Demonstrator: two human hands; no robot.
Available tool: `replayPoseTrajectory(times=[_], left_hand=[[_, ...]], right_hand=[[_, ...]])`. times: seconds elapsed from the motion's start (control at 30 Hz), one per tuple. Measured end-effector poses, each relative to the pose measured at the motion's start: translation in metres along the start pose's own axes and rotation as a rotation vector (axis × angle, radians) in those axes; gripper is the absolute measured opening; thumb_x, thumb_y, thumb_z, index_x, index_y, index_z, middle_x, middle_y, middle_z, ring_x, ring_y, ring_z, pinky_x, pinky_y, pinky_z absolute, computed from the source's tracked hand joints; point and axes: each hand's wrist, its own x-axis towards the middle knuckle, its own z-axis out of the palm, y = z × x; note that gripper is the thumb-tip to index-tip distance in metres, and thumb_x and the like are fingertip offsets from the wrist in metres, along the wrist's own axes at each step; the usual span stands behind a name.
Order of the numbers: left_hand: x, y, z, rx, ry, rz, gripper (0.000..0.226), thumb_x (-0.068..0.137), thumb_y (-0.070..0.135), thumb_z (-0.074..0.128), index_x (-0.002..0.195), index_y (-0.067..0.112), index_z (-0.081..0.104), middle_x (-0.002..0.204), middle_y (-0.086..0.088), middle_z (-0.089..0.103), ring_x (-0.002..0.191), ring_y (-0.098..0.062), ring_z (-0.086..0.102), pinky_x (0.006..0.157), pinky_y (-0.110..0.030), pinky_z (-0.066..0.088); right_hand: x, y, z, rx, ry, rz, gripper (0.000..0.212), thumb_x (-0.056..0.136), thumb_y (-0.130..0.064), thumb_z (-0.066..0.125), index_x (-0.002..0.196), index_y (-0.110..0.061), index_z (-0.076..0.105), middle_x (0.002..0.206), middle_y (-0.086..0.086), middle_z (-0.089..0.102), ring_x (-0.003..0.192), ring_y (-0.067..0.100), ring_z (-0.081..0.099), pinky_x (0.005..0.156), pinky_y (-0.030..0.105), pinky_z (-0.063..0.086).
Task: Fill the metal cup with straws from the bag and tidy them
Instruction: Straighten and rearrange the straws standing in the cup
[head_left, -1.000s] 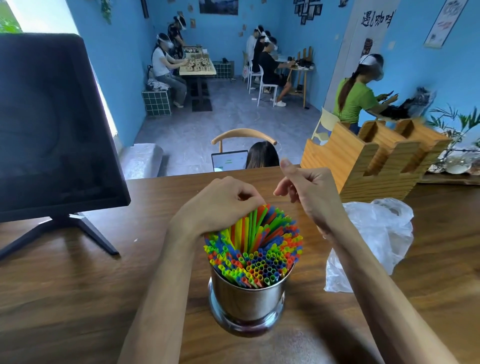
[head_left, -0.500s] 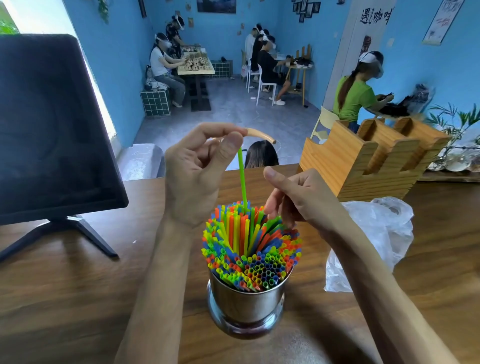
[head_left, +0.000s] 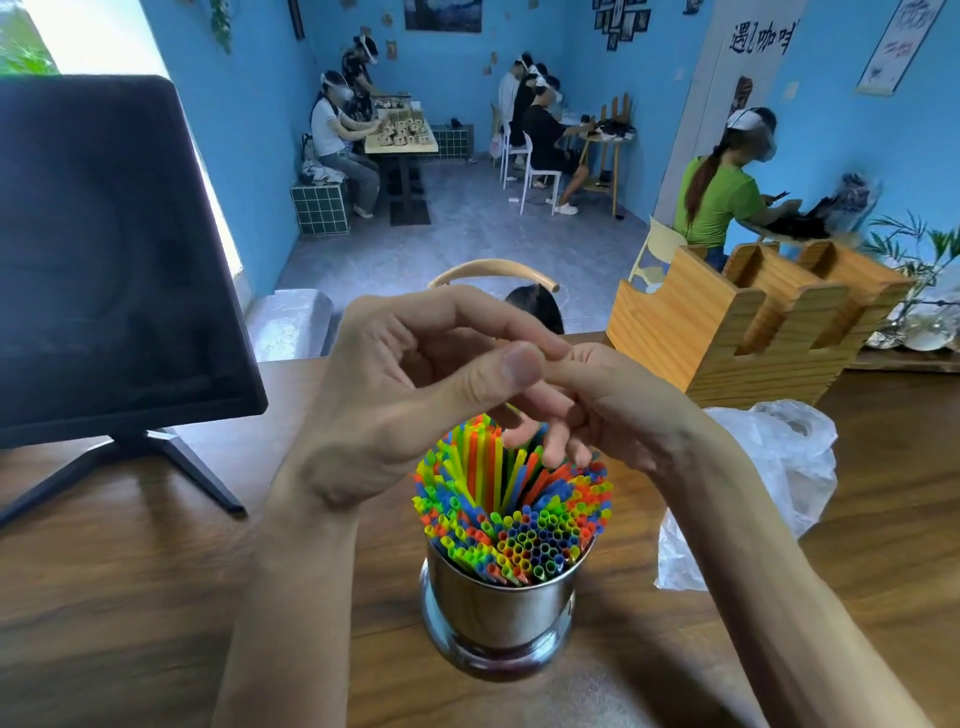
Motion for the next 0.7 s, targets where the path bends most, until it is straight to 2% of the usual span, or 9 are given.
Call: replayPoseTrajectory(times=[0.13, 0.2, 0.27, 0.33, 0.43, 0.53, 0.57, 0.63, 0.7], left_hand=[[-0.004, 0.001, -0.005, 0.029, -0.084, -0.075, 0.016, 0.091, 0.031, 0.072, 0.097, 0.017, 0.08, 0.083, -0.005, 0.08, 0.075, -0.017, 0.077, 0.07, -0.024, 0.058], [-0.005, 0.0, -0.011, 0.09, -0.18, -0.211, 0.024, 0.091, 0.035, 0.071, 0.096, 0.014, 0.081, 0.081, -0.005, 0.079, 0.076, -0.017, 0.077, 0.072, -0.024, 0.058], [-0.005, -0.007, -0.018, 0.17, -0.316, -0.349, 0.024, 0.094, 0.037, 0.067, 0.099, 0.018, 0.082, 0.073, -0.004, 0.077, 0.062, -0.014, 0.072, 0.064, -0.021, 0.055], [-0.004, -0.015, -0.02, 0.21, -0.351, -0.414, 0.023, 0.097, 0.04, 0.064, 0.099, 0.025, 0.081, 0.055, 0.002, 0.067, 0.043, -0.006, 0.054, 0.05, -0.015, 0.042], [0.0, -0.027, -0.019, 0.214, -0.053, -0.351, 0.016, 0.096, 0.037, 0.067, 0.09, 0.028, 0.079, 0.046, 0.012, 0.045, 0.041, 0.0, 0.035, 0.046, -0.009, 0.029], [0.011, -0.038, -0.018, 0.343, 0.273, -0.251, 0.005, 0.089, 0.032, 0.077, 0.093, 0.03, 0.075, 0.062, 0.006, 0.051, 0.054, -0.005, 0.042, 0.052, -0.013, 0.036], [0.014, -0.041, -0.018, 0.408, 0.325, -0.225, 0.012, 0.088, 0.028, 0.079, 0.098, 0.032, 0.074, 0.071, 0.005, 0.056, 0.061, -0.007, 0.047, 0.057, -0.014, 0.04], [0.017, -0.046, -0.015, 0.434, 0.365, -0.185, 0.024, 0.09, 0.022, 0.078, 0.107, 0.038, 0.071, 0.085, 0.01, 0.061, 0.072, -0.006, 0.054, 0.065, -0.014, 0.045], [0.017, -0.047, -0.011, 0.39, 0.366, -0.15, 0.029, 0.091, 0.02, 0.076, 0.112, 0.039, 0.069, 0.086, 0.011, 0.062, 0.076, -0.002, 0.057, 0.064, -0.013, 0.046]], right_hand=[[0.004, -0.001, 0.0, 0.019, 0.046, -0.096, 0.013, 0.088, -0.031, 0.072, 0.088, -0.02, 0.079, 0.062, -0.006, 0.071, 0.046, 0.005, 0.063, 0.038, 0.013, 0.043], [0.008, -0.004, -0.001, 0.066, 0.127, -0.152, 0.02, 0.083, -0.029, 0.073, 0.097, -0.013, 0.073, 0.071, -0.004, 0.075, 0.049, 0.004, 0.064, 0.041, 0.014, 0.046], [0.013, -0.006, -0.002, 0.11, 0.235, -0.218, 0.015, 0.086, -0.024, 0.072, 0.098, -0.014, 0.07, 0.082, 0.003, 0.077, 0.058, 0.014, 0.071, 0.045, 0.018, 0.05], [0.016, -0.006, -0.002, 0.099, 0.321, -0.317, 0.005, 0.096, -0.014, 0.065, 0.1, -0.017, 0.064, 0.081, 0.003, 0.075, 0.061, 0.021, 0.073, 0.048, 0.021, 0.052], [0.019, -0.004, -0.001, -0.045, 0.412, -0.489, 0.026, 0.101, -0.006, 0.06, 0.115, -0.025, 0.049, 0.078, 0.004, 0.071, 0.055, 0.021, 0.069, 0.05, 0.026, 0.053], [0.017, 0.004, 0.004, -0.158, 0.345, -0.557, 0.053, 0.099, -0.009, 0.065, 0.134, -0.036, 0.035, 0.084, 0.008, 0.072, 0.06, 0.033, 0.073, 0.055, 0.035, 0.058], [0.017, 0.007, 0.006, -0.185, 0.315, -0.557, 0.056, 0.098, -0.012, 0.066, 0.136, -0.038, 0.035, 0.086, 0.007, 0.072, 0.061, 0.035, 0.073, 0.056, 0.037, 0.059], [0.017, 0.011, 0.007, -0.278, 0.283, -0.55, 0.047, 0.097, -0.019, 0.069, 0.134, -0.036, 0.046, 0.088, 0.002, 0.074, 0.065, 0.031, 0.075, 0.058, 0.035, 0.059], [0.015, 0.015, 0.005, -0.392, 0.273, -0.537, 0.032, 0.094, -0.028, 0.072, 0.122, -0.03, 0.058, 0.088, -0.002, 0.077, 0.071, 0.024, 0.076, 0.065, 0.035, 0.06]])
